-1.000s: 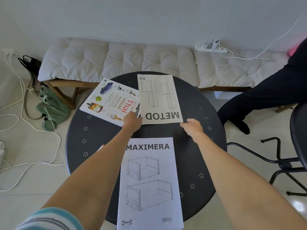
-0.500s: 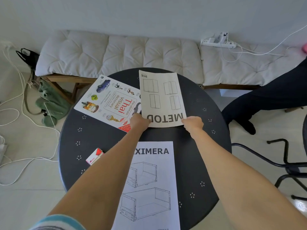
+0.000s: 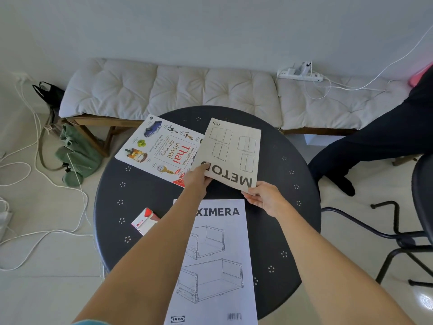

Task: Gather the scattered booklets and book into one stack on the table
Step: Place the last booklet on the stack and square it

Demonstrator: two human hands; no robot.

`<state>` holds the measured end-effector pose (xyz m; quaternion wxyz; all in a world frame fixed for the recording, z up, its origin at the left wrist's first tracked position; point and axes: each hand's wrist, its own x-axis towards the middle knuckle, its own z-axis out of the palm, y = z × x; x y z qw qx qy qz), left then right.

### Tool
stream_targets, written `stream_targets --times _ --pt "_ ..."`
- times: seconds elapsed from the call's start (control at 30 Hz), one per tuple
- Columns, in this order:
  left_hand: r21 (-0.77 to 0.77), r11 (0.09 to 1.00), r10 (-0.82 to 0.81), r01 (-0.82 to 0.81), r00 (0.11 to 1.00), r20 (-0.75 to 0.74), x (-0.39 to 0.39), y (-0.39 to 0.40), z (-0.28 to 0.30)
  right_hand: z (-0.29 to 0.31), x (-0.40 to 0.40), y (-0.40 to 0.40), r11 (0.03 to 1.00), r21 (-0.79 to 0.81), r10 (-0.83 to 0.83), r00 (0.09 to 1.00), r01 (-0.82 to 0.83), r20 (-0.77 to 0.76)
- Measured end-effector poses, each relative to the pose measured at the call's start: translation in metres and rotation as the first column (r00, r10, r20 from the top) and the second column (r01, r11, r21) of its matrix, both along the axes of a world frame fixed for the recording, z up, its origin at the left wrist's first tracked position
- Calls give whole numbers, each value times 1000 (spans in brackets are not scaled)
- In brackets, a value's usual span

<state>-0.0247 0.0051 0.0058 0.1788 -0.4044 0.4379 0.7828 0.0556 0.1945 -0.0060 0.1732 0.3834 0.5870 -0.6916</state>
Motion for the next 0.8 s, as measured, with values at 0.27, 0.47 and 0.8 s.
stream_targets --times 0.27,0.47,0.8 --pt "-106 979 -188 177 976 -106 50 -29 1 14 43 -68 979 -165 -123 992 121 -1" --pt "-309 892 -379 331 919 -111 82 -61 1 24 78 -111 976 -209 -55 998 53 -4" --pt "-169 693 -721 701 680 -132 115 -170 15 29 121 -103 911 -202 -373 928 360 -27"
